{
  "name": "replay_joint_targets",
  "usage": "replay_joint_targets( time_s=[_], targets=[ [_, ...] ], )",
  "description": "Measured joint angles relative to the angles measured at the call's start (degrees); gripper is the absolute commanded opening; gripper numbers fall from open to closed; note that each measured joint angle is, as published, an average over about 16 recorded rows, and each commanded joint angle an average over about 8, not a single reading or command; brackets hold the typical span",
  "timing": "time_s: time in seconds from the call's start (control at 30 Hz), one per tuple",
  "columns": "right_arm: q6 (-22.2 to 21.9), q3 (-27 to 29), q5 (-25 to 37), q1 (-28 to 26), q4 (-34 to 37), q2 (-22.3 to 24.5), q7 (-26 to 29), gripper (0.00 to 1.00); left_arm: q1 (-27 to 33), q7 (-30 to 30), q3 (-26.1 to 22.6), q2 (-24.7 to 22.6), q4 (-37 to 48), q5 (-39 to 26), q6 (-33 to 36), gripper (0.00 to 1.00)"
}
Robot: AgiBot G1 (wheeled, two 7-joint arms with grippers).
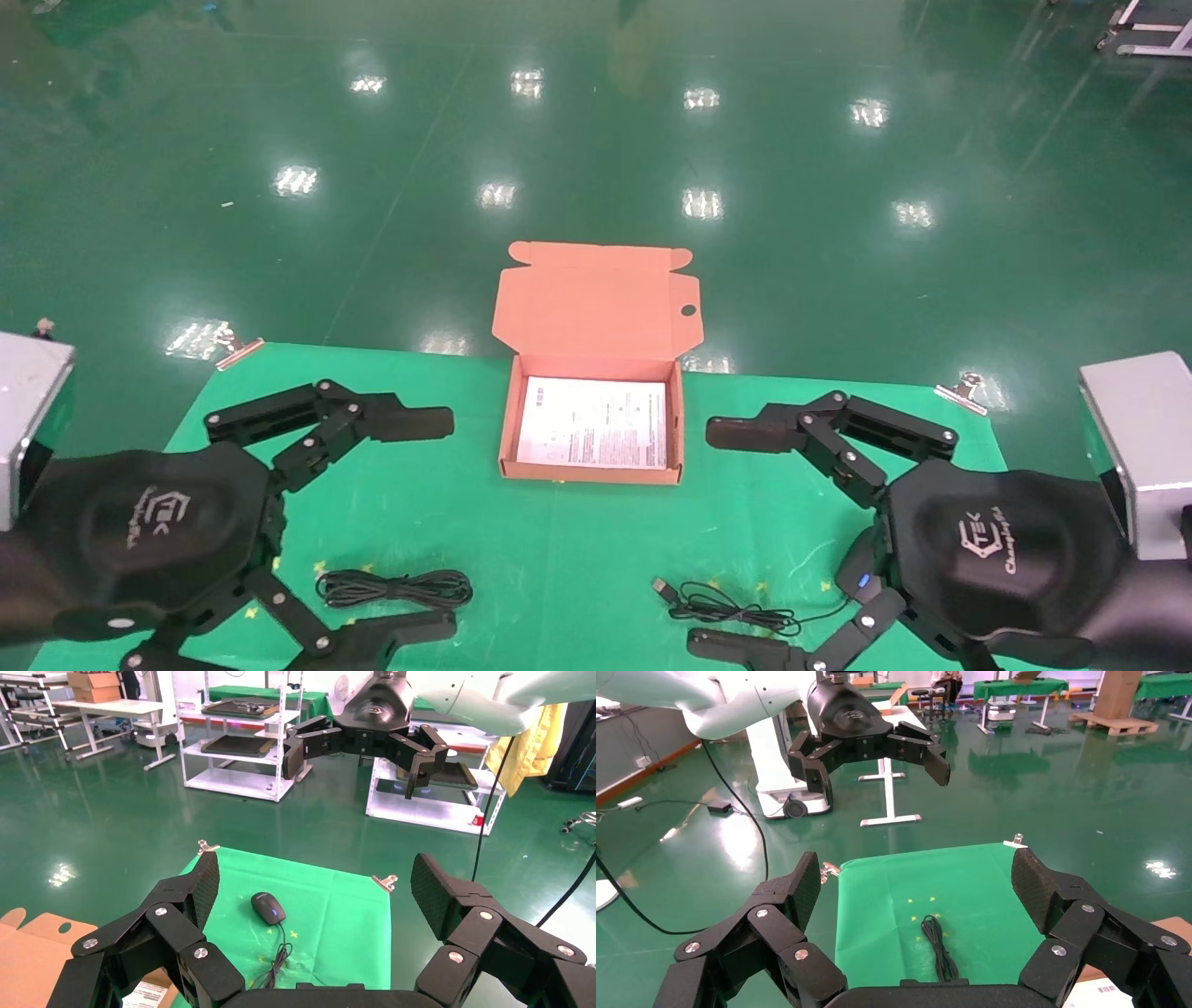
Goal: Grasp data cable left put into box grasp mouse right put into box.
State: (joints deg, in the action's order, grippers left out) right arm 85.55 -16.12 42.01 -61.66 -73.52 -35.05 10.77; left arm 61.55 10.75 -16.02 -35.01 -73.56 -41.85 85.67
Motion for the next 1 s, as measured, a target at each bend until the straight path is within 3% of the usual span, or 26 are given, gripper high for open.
replay_joint_targets(
  time_s=[0.63, 0.83, 1.0],
  targets=[
    [-0.4, -0.1, 0.5, 0.0, 0.1, 0.1, 0.0, 1.00, 1.0, 0.0, -0.6, 0.2, -0.2, -1.7, 0.3, 1.00],
    [-1.0, -0.8, 4.2, -1.2, -0.7, 0.8, -1.1, 1.00, 4.4, 1.6, -3.1, 0.0, -0.4, -6.9, 1.3, 1.00],
    [-0.9, -2.6, 10.9, -3.9, -1.6, 0.8, -3.4, 1.00, 10.3, 4.3, -7.6, -1.2, -0.9, -15.3, 2.7, 1.00]
  ],
)
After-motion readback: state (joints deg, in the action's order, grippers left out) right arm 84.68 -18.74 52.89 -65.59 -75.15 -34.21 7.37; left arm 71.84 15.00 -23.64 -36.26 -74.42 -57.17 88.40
